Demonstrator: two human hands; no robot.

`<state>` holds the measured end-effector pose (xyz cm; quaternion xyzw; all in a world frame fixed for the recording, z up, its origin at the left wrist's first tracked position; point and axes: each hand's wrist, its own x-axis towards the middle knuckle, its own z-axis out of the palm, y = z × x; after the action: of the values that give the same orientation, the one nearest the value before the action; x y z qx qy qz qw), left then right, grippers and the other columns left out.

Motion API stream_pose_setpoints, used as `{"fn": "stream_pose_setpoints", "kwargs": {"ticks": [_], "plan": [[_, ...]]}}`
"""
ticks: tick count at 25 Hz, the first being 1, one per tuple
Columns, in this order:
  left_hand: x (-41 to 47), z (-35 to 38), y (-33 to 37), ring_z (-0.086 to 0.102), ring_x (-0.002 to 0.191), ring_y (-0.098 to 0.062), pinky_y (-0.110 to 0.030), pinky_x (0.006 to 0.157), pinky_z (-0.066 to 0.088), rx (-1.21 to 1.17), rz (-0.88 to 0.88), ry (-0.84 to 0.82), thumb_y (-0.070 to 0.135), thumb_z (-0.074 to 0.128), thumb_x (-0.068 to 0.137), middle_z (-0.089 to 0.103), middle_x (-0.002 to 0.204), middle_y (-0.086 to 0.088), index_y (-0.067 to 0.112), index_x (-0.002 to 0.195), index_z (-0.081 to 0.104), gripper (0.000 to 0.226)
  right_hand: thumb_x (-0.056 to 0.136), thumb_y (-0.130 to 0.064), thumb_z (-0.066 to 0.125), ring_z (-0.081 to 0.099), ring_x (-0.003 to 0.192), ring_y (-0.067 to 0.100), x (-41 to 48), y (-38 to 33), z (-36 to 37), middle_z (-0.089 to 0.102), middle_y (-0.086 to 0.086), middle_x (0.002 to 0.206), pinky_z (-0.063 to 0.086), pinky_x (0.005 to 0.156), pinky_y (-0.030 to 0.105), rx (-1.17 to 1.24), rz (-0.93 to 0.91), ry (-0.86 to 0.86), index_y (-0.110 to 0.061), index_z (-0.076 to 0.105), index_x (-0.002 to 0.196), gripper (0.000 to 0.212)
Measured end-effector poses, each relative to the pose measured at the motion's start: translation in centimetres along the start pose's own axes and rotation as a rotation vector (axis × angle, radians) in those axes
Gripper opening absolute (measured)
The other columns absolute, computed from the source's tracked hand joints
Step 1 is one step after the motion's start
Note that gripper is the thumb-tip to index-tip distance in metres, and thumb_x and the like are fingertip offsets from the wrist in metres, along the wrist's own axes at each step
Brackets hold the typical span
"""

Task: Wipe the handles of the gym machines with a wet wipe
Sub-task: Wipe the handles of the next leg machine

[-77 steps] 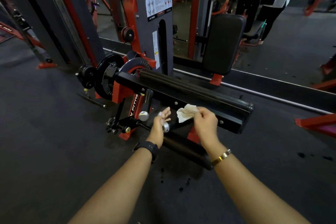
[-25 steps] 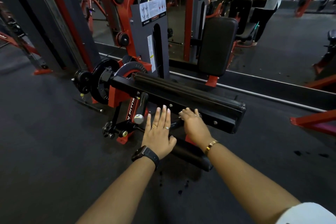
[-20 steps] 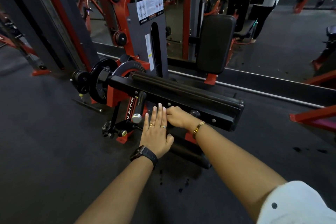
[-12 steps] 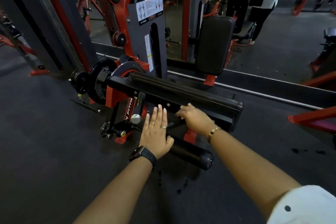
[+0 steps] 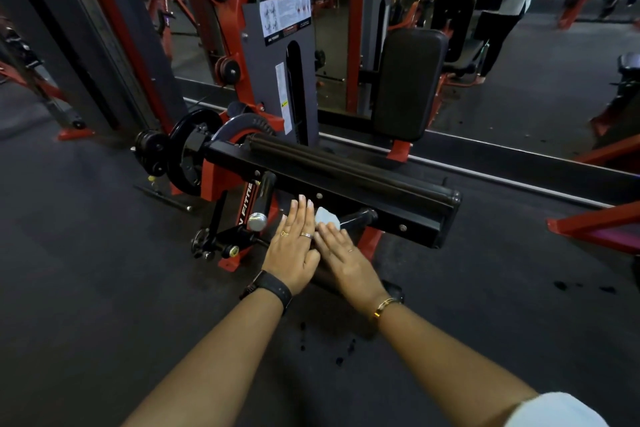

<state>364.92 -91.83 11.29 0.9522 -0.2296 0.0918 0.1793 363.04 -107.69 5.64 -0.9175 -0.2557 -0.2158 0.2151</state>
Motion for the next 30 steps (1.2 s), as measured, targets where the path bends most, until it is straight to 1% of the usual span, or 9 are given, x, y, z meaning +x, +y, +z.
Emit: {"fn": "stream_pose_setpoints", "kwargs": {"ticks": [4,9,13,16,19,23,25,27,30], "plan": [[-0.1,0.0,-0.1,-0.024,0.143,-0.013,-0.027,0.116,-0.011,0.013,0.009,-0.003,0.032,0.015,0.071,-0.02,0.155,-0.001,0.013,0.146,-0.014,0.082,0.068,0.029,0.054,0.014,0.144,0.023,-0.9,4.7,-1.6,0.015,0.009,0.155,0.019,0.118,0.038,-0.128,0.332,0.102,-0.004,0.024,0.147,0.091],[0.0,0.1,-0.1,-0.024,0.142,-0.012,-0.026,0.115,-0.013,-0.015,0.006,0.007,0.032,0.015,0.073,-0.02,0.155,0.0,0.014,0.146,-0.013,0.081,0.08,0.024,0.037,-0.003,0.144,0.007,0.1,-1.5,-0.8,-0.005,-0.006,0.155,0.011,0.12,0.029,0.226,0.535,0.085,-0.018,0.005,0.148,0.086],[0.2,0.0,0.2,-0.026,0.141,-0.008,-0.027,0.117,-0.01,-0.045,-0.046,0.007,0.036,0.007,0.078,-0.022,0.154,0.001,0.016,0.146,-0.014,0.074,0.093,0.007,0.04,0.016,0.142,-0.003,-0.1,-7.2,0.3,0.018,-0.009,0.154,0.016,0.115,0.015,0.557,0.373,0.131,-0.021,0.016,0.146,0.065],[0.0,-0.1,0.3,-0.028,0.14,-0.01,-0.027,0.116,-0.012,-0.044,-0.029,-0.002,0.036,0.012,0.074,-0.022,0.155,0.001,0.016,0.146,-0.016,0.079,0.1,-0.002,0.04,0.054,0.113,-0.006,-0.2,-5.3,0.2,0.057,-0.011,0.124,0.035,0.095,0.004,0.83,0.841,0.41,-0.017,0.049,0.134,0.038],[0.0,-0.2,0.2,-0.028,0.14,-0.01,-0.024,0.113,-0.015,-0.032,-0.022,-0.003,0.032,0.019,0.078,-0.023,0.154,0.002,0.016,0.146,-0.016,0.078,0.101,-0.015,0.043,0.063,0.104,0.023,1.2,-0.3,0.5,0.065,0.008,0.116,0.048,0.091,0.025,1.125,1.416,0.582,-0.011,0.06,0.124,0.03],[0.0,-0.3,0.3,-0.023,0.143,-0.014,-0.029,0.117,-0.01,-0.039,-0.028,-0.018,0.023,0.03,0.082,-0.023,0.153,0.001,0.016,0.145,-0.016,0.079,0.098,0.002,0.038,0.059,0.097,0.025,4.8,0.1,-1.6,0.062,0.012,0.102,0.048,0.095,0.037,1.652,1.459,0.696,-0.004,0.058,0.112,0.025],[0.1,-0.4,0.3,-0.022,0.143,-0.015,-0.03,0.118,-0.009,-0.061,-0.03,-0.028,0.021,0.03,0.081,-0.023,0.152,0.002,0.016,0.144,-0.017,0.079,0.096,0.009,0.03,0.06,0.092,0.024,5.9,-2.1,-2.3,0.061,0.012,0.094,0.05,0.092,0.036,1.768,1.426,0.622,-0.005,0.057,0.098,0.031],[0.1,-0.5,0.3,-0.022,0.144,-0.015,-0.031,0.118,-0.008,-0.068,-0.033,-0.037,0.02,0.029,0.08,-0.023,0.152,0.001,0.016,0.144,-0.017,0.079,0.094,0.007,0.031,0.061,0.075,0.02,5.8,-4.9,-1.6,0.061,0.011,0.081,0.054,0.074,0.028,1.831,1.391,0.407,-0.005,0.057,0.086,0.029],[0.0,-0.6,0.4,-0.023,0.143,-0.013,-0.029,0.118,-0.009,-0.059,-0.043,-0.042,0.022,0.026,0.082,-0.024,0.153,0.002,0.017,0.144,-0.018,0.077,0.1,-0.015,0.041,0.067,0.082,0.02,5.0,-8.1,0.1,0.07,0.013,0.09,0.057,0.07,0.03,1.895,1.361,0.129,-0.005,0.063,0.104,0.025]]}}
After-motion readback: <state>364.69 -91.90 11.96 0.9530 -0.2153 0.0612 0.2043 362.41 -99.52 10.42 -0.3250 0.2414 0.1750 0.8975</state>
